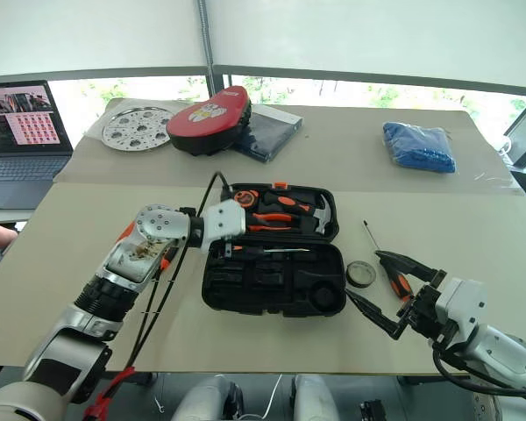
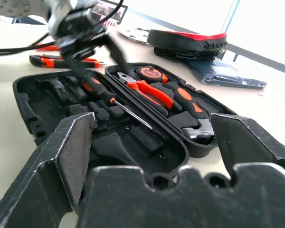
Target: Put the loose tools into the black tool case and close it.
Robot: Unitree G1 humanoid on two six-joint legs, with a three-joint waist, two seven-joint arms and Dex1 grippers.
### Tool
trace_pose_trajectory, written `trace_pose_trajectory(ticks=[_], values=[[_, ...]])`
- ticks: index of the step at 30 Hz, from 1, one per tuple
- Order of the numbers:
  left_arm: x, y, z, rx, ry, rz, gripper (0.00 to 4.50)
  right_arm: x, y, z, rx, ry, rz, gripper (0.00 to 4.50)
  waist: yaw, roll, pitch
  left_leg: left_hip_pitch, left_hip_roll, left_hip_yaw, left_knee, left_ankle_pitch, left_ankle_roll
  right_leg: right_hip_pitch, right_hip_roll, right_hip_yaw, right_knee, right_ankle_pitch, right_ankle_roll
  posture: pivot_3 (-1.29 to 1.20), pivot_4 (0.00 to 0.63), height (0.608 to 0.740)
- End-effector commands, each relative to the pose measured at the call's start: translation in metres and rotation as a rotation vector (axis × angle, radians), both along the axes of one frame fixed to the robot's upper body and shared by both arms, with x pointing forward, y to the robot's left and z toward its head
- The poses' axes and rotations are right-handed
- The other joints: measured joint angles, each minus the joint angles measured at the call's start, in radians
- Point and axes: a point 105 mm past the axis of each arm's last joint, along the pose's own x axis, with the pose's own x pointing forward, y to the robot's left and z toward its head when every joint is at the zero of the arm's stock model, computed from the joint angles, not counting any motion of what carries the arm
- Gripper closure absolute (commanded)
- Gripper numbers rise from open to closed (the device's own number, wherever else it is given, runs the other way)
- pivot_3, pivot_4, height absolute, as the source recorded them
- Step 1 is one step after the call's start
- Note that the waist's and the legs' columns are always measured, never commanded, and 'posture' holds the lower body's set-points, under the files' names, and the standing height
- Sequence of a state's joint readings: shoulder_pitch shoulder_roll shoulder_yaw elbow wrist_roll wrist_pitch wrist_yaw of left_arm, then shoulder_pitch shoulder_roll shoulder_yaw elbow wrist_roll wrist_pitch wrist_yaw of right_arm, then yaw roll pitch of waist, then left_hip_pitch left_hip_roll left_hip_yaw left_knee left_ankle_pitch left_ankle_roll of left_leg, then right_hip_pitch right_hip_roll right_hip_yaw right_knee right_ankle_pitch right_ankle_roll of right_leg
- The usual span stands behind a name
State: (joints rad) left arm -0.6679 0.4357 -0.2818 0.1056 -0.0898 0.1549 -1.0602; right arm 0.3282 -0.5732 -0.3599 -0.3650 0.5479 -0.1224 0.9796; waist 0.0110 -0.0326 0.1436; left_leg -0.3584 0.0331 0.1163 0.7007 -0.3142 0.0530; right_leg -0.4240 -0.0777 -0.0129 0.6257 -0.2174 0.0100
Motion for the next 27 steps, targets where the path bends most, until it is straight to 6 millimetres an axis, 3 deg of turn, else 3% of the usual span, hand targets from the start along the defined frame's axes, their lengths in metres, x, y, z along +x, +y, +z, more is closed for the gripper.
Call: trace_pose_trajectory(ticks=[1,2,8,17,21,25,27], values=[[-0.001,0.008,-0.001,-0.037,0.035,0.021,1.9,-0.002,-0.005,0.008,0.023,-0.034,-0.038,0.0,-0.003,0.0,0.0,0.001,0.0,0.0,0.0,0.0,0.0,0.0,0.0,0.0,0.0,0.0,0.0,0.0,0.15,0.74],[-0.003,0.009,-0.007,-0.042,0.064,0.017,2.03,-0.002,-0.007,0.008,0.028,-0.033,-0.055,0.0,-0.003,0.0,0.0,0.002,0.0,0.0,0.0,0.0,0.0,0.001,0.0,0.001,0.0,0.0,0.0,0.0,0.15,0.74],[0.0,0.013,-0.036,-0.037,0.172,0.065,4.37,-0.003,-0.014,0.011,0.047,-0.046,-0.119,0.0,0.002,0.0,0.0,0.002,-0.001,0.0,0.0,0.0,0.0,0.001,0.0,0.0,0.001,0.0,0.0,0.0,0.15,0.74],[-0.002,0.005,-0.066,0.041,0.221,0.065,4.37,-0.003,-0.008,0.015,0.051,-0.049,-0.116,0.0,0.004,0.001,0.0,0.002,-0.001,0.0,0.0,0.0,0.0,0.002,-0.001,0.0,0.001,0.0,0.0,0.0,0.15,0.74],[0.002,0.006,-0.087,0.131,0.339,0.145,4.37,-0.003,-0.007,0.016,0.05,-0.042,-0.117,0.0,0.008,0.001,-0.001,0.002,-0.001,-0.001,0.0,-0.001,0.001,0.003,-0.001,0.0,0.001,0.0,0.0,0.0,0.15,0.74],[0.004,0.004,-0.087,0.122,0.394,0.17,4.37,-0.003,-0.008,0.018,0.055,-0.037,-0.129,0.0,0.01,0.005,-0.006,0.004,-0.002,-0.001,0.001,-0.002,0.003,0.006,-0.001,0.001,0.0,0.0,0.0,0.0,0.15,0.74],[0.005,-0.001,-0.063,-0.009,0.305,0.12,4.37,-0.003,-0.014,0.022,0.066,-0.035,-0.175,0.0,0.011,0.005,-0.007,0.004,-0.002,-0.001,0.002,-0.002,0.003,0.006,-0.001,0.001,0.0,0.0,0.001,0.0,0.15,0.74]])
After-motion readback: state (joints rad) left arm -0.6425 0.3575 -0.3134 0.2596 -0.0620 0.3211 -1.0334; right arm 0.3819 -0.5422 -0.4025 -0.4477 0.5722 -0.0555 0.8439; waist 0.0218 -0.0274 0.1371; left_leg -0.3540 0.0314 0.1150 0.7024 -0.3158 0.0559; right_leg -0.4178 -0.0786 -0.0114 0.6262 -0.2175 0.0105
